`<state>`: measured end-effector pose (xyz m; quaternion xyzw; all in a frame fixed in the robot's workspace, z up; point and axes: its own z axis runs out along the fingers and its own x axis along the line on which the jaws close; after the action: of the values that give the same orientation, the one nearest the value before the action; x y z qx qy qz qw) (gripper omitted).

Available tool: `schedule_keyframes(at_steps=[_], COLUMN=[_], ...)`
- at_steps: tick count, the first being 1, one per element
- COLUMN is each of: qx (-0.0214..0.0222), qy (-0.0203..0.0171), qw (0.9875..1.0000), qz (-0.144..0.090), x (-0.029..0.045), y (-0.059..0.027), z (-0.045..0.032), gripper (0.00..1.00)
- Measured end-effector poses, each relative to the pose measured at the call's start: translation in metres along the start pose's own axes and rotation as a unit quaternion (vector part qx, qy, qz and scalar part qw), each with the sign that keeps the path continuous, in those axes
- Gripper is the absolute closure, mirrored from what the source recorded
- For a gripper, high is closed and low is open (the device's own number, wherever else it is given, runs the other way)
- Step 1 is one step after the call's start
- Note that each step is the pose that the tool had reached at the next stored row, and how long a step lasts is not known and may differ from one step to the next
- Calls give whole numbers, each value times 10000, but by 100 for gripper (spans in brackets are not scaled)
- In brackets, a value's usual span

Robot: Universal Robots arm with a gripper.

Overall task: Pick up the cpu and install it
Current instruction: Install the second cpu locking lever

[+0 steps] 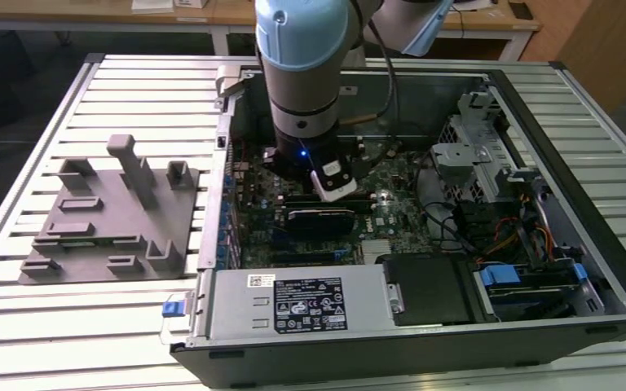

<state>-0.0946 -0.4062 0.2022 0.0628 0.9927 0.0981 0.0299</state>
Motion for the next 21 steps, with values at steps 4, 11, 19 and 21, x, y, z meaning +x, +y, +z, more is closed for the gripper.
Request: schedule_keyframes(at_steps=[4, 11, 19, 21], qx=[-77, -206, -254, -255], qy=[7, 21, 27, 28], qw=[10000, 9998, 9997, 9997], qz=[4, 13, 18, 17], x=[28, 36, 36, 36], y=[-17, -25, -36, -36], z=[21, 52, 67, 67], gripper=[89, 89, 89, 89])
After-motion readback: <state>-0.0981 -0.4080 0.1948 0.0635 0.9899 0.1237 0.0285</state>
